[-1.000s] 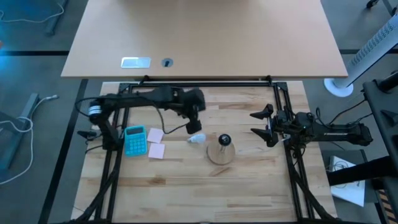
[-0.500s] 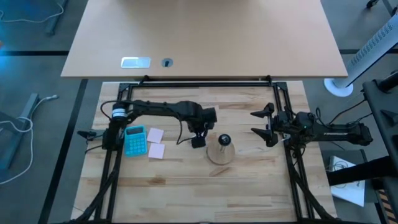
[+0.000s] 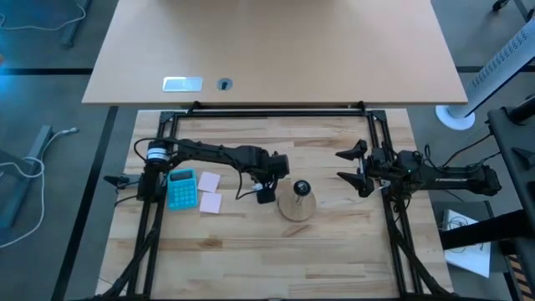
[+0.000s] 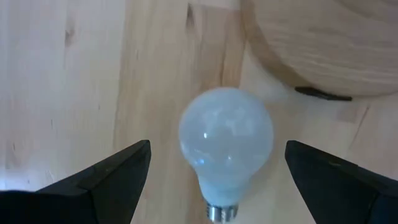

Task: Screw lightbulb
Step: Insert the lightbulb into the lamp

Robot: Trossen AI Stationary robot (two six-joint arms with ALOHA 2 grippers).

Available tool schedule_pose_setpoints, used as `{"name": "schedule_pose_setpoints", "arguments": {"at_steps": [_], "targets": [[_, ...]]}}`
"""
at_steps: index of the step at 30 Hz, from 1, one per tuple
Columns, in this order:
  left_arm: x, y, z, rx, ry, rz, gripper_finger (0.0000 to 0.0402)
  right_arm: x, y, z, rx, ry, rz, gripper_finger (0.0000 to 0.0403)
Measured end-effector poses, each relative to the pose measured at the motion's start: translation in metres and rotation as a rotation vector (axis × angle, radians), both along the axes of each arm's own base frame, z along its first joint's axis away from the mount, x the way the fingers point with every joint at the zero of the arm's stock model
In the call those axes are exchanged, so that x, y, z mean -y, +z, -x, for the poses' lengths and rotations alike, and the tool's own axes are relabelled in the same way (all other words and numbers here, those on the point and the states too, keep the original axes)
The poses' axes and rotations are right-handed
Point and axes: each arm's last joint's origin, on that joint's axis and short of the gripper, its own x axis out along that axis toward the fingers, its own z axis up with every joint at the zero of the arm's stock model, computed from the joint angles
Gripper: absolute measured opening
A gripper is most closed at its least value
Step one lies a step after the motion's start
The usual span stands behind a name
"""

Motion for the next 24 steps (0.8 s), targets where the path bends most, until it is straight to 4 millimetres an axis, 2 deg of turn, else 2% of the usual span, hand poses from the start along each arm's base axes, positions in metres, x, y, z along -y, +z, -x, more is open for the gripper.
{"name": "schedule_pose_setpoints", "arguments": {"at_steps": [9, 16, 24], "targets": [[-0.001, -0.028, 0.007, 0.007, 0.037, 0.006, 0.0362, 0.000, 0.000, 0.000, 0.003, 0.006, -0.033, 0.0348], [-0.001, -0.037, 0.009, 0.033, 0.043, 0.006, 0.0362, 0.000, 0.000, 0.000, 0.004, 0.006, -0.034, 0.0348], [-0.001, -0.044, 0.010, 0.059, 0.132, 0.034, 0.0362, 0.000, 0.000, 0.000, 0.004, 0.006, -0.034, 0.0348]]}}
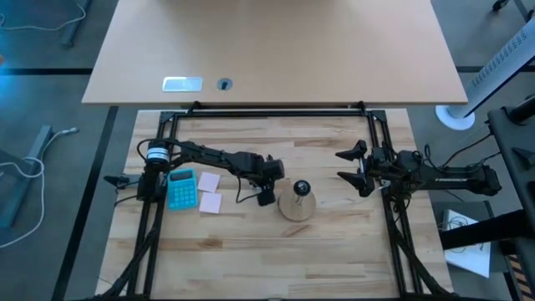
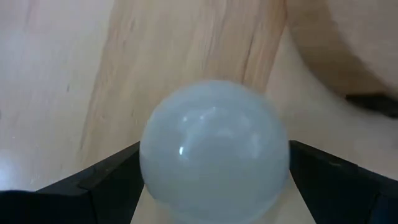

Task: Screw lightbulb
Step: Insert the lightbulb into the lamp

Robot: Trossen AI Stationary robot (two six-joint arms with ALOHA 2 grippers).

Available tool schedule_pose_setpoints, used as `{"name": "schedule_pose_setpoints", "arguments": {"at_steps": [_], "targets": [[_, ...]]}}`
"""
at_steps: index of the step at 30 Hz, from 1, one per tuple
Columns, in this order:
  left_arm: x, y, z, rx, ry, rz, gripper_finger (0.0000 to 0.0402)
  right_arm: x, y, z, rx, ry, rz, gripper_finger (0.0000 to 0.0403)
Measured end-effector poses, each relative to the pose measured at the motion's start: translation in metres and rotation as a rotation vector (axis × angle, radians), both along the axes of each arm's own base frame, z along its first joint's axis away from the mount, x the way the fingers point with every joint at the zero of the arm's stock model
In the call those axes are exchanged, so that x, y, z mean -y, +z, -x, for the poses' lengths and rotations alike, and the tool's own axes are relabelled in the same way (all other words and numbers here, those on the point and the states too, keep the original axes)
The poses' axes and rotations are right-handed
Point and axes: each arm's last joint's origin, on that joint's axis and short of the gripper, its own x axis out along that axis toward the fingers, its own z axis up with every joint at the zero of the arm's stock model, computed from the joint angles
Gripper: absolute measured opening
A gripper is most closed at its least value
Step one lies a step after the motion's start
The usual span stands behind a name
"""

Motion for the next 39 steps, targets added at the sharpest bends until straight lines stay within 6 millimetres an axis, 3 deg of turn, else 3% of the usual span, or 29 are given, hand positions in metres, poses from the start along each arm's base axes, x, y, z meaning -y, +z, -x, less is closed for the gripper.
{"name": "schedule_pose_setpoints", "arguments": {"at_steps": [6, 19, 28, 33, 39], "targets": [[0.000, 0.001, -0.002, 0.023, 0.006, 0.001, 0.0352, 0.000, 0.000, 0.000, 0.000, 0.001, 0.000, 0.0348], [-0.001, 0.002, -0.004, 0.041, 0.006, -0.019, 0.0272, 0.000, 0.000, 0.000, 0.000, 0.000, 0.000, 0.0348], [0.000, 0.010, -0.002, 0.045, 0.017, -0.015, 0.0267, 0.000, 0.000, 0.000, 0.000, 0.000, 0.000, 0.0348], [0.002, 0.049, 0.011, 0.108, 0.058, 0.000, 0.0266, 0.000, 0.004, 0.001, 0.049, 0.000, 0.003, 0.0348], [0.008, 0.130, 0.042, 0.352, 0.121, 0.034, 0.0265, 0.000, 0.024, 0.006, 0.230, -0.004, 0.024, 0.0348]]}}
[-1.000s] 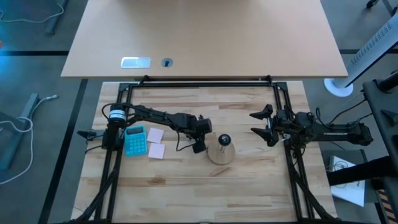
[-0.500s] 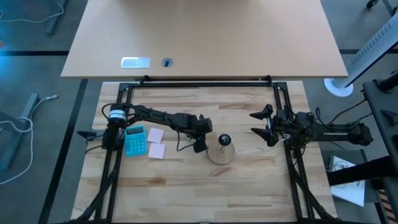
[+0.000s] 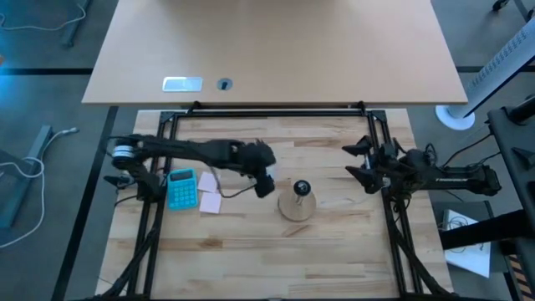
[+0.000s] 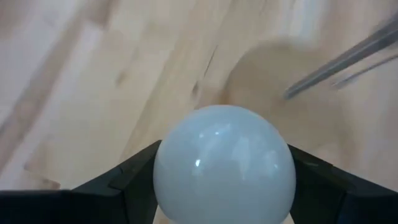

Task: Screw lightbulb
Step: Insert the lightbulb into the lamp

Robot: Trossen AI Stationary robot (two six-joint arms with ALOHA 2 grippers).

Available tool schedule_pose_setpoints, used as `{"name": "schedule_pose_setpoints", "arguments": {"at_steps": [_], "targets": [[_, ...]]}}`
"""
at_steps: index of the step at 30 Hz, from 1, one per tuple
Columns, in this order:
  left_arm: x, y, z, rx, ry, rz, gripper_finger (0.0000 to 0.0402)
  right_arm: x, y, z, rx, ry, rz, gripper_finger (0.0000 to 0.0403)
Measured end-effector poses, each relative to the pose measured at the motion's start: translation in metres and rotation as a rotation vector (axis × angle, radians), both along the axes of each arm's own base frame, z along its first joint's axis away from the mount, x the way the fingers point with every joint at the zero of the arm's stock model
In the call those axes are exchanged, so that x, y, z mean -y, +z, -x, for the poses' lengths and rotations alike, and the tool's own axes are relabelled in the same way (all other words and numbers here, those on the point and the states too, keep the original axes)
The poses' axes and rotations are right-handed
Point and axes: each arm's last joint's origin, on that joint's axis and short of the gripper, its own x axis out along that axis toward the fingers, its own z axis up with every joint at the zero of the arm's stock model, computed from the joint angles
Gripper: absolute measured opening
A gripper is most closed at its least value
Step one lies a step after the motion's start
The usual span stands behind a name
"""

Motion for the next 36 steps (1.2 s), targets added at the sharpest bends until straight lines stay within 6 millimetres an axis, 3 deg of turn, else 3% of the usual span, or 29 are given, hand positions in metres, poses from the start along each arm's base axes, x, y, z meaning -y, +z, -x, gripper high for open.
{"name": "schedule_pose_setpoints", "arguments": {"at_steps": [6, 10, 14, 19, 25, 31, 36], "targets": [[-0.002, 0.062, 0.028, 0.292, 0.136, -0.023, 0.0265, 0.003, 0.031, 0.011, 0.203, -0.111, -0.018, 0.0348], [-0.002, 0.091, 0.030, 0.528, 0.156, -0.004, 0.0265, 0.011, 0.062, 0.017, 0.347, -0.276, -0.335, 0.0348], [-0.002, 0.109, 0.025, 0.726, 0.169, 0.026, 0.0265, 0.017, 0.087, 0.005, 0.351, -0.413, -0.583, 0.0348], [-0.003, 0.121, 0.021, 0.881, 0.194, 0.029, 0.0265, 0.020, 0.111, -0.025, 0.159, -0.517, -0.496, 0.0348], [-0.006, 0.135, 0.022, 1.025, 0.284, -0.035, 0.0265, 0.021, 0.140, -0.057, 0.121, -0.532, -0.461, 0.0348], [-0.007, 0.141, 0.020, 1.118, 0.302, -0.046, 0.0265, 0.018, 0.158, -0.087, 0.051, -0.346, -0.346, 0.0348], [-0.007, 0.139, 0.018, 1.113, 0.312, -0.033, 0.0265, 0.014, 0.178, -0.096, 0.019, -0.221, -0.231, 0.0348]]}}
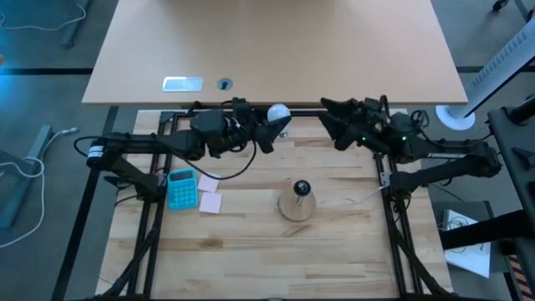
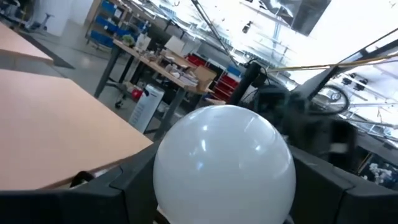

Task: Screw lightbulb
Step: Insert the lightbulb into the lamp

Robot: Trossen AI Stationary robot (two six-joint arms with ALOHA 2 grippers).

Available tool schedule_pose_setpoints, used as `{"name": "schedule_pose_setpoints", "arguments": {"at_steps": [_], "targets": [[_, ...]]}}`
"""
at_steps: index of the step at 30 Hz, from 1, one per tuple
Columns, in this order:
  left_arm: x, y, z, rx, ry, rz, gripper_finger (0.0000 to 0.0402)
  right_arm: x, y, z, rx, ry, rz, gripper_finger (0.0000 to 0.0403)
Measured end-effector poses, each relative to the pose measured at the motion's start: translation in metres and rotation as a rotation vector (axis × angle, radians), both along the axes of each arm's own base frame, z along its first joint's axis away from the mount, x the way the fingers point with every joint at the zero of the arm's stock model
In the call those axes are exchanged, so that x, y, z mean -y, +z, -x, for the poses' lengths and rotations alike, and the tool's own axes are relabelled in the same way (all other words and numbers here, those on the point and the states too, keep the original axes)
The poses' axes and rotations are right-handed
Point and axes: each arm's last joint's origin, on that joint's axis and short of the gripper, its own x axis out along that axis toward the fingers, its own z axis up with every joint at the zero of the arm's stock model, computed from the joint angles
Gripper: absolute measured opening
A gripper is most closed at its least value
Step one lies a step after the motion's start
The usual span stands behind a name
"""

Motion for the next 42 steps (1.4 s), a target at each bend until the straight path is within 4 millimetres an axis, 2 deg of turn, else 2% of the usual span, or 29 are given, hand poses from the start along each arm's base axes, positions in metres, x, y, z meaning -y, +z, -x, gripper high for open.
{"name": "schedule_pose_setpoints", "arguments": {"at_steps": [4, 8, 10, 13, 16, 21, 24, 35, 42], "targets": [[-0.001, -0.003, -0.002, -0.010, 0.030, 0.013, 0.0265, -0.005, 0.016, 0.000, -0.068, 0.139, 0.103, 0.0348], [-0.002, -0.004, -0.002, -0.010, 0.047, 0.021, 0.0265, -0.011, 0.028, 0.003, -0.187, 0.354, 0.185, 0.0348], [-0.002, -0.004, -0.002, -0.006, 0.061, 0.030, 0.0265, -0.012, 0.033, 0.005, -0.265, 0.380, 0.212, 0.0348], [-0.003, -0.003, -0.002, 0.005, 0.069, 0.047, 0.0265, -0.010, 0.037, 0.005, -0.362, 0.313, 0.215, 0.0348], [-0.004, -0.003, -0.002, 0.010, 0.071, 0.048, 0.0265, -0.007, 0.037, -0.006, -0.412, 0.224, 0.178, 0.0348], [-0.004, -0.003, -0.002, 0.007, 0.072, 0.045, 0.0265, -0.005, 0.026, -0.038, -0.471, 0.225, 0.117, 0.0348], [-0.004, -0.003, -0.002, 0.009, 0.072, 0.045, 0.0265, -0.004, 0.018, -0.056, -0.525, 0.228, 0.139, 0.0348], [-0.005, -0.003, -0.002, -0.002, 0.078, 0.023, 0.0265, 0.003, 0.012, -0.080, -0.597, 0.067, 0.151, 0.0348], [-0.005, -0.003, -0.002, -0.002, 0.088, 0.023, 0.0265, 0.003, 0.008, -0.093, -0.605, 0.069, 0.110, 0.0348]]}}
